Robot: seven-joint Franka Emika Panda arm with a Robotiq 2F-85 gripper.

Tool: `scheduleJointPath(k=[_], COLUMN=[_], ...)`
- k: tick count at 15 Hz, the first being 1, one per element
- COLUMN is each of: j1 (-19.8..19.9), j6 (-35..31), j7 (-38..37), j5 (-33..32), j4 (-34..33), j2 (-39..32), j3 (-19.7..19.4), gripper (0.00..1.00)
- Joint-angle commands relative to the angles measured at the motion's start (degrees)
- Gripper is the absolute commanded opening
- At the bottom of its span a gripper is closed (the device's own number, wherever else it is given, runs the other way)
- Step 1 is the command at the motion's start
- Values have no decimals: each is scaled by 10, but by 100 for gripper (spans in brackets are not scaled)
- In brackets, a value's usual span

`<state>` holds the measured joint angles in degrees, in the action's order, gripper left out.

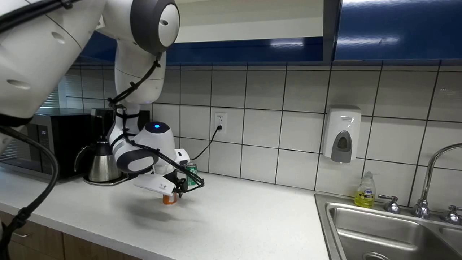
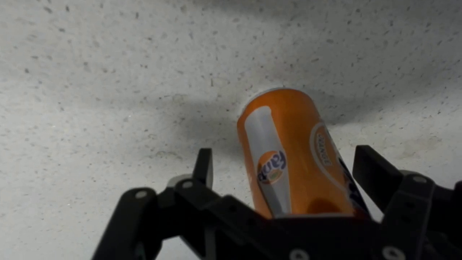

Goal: Put the orange can in the open upper cabinet.

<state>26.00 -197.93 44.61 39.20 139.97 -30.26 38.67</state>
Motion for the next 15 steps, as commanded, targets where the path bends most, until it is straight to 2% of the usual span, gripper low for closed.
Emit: scheduleJointPath(k=[1,15], j1=[15,21], j6=[0,0], j7=[-19,-42], j5=[-21,-52], j4=[1,-2], j2=[4,11], j3=[12,28], gripper=[100,100])
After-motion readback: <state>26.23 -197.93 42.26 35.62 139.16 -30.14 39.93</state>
